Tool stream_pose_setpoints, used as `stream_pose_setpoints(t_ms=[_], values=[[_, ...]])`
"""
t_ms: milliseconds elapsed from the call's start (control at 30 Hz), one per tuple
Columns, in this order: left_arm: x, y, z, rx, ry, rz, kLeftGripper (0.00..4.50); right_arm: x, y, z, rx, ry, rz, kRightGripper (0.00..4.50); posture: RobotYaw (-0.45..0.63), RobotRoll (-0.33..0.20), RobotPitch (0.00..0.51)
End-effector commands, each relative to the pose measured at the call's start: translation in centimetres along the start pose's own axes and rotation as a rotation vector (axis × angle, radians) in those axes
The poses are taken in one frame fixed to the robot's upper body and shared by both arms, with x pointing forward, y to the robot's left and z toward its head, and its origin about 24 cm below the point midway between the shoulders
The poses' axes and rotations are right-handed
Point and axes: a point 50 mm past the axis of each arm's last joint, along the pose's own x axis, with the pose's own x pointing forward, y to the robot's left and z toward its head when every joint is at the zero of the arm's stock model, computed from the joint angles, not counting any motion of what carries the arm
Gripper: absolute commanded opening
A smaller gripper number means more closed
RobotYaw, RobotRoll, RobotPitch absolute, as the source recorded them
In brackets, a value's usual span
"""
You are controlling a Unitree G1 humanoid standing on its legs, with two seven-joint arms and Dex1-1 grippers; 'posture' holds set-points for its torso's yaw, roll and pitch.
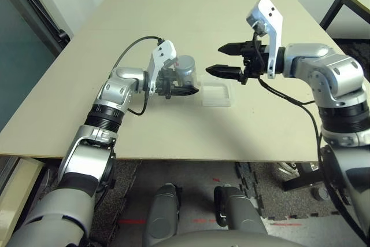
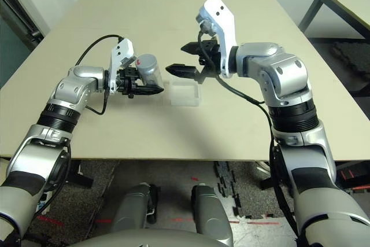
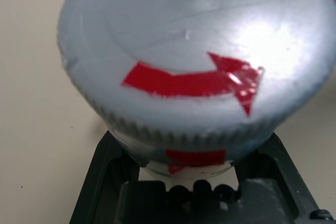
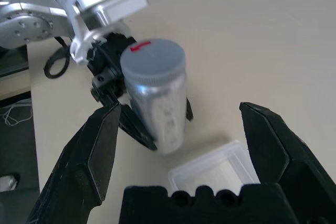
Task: Pour the medicine from the bottle into the box.
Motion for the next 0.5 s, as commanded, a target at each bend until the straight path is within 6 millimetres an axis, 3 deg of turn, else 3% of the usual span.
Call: stream_pose_setpoints(t_ms=[33,500], values=[[0.1,0.1,0.3,0.01,0.003,-0.01,2.55,0.9,0.5,0.4,-0.015,0.008,0.04,4.5,0.05,0.0,0.075],[1.0,-0.3,0.7,0.023,-0.007,-0.036,2.55,3.7,0.2,1.0,-0.056,0.048,0.076,4.5,0.07,0.0,0.084]])
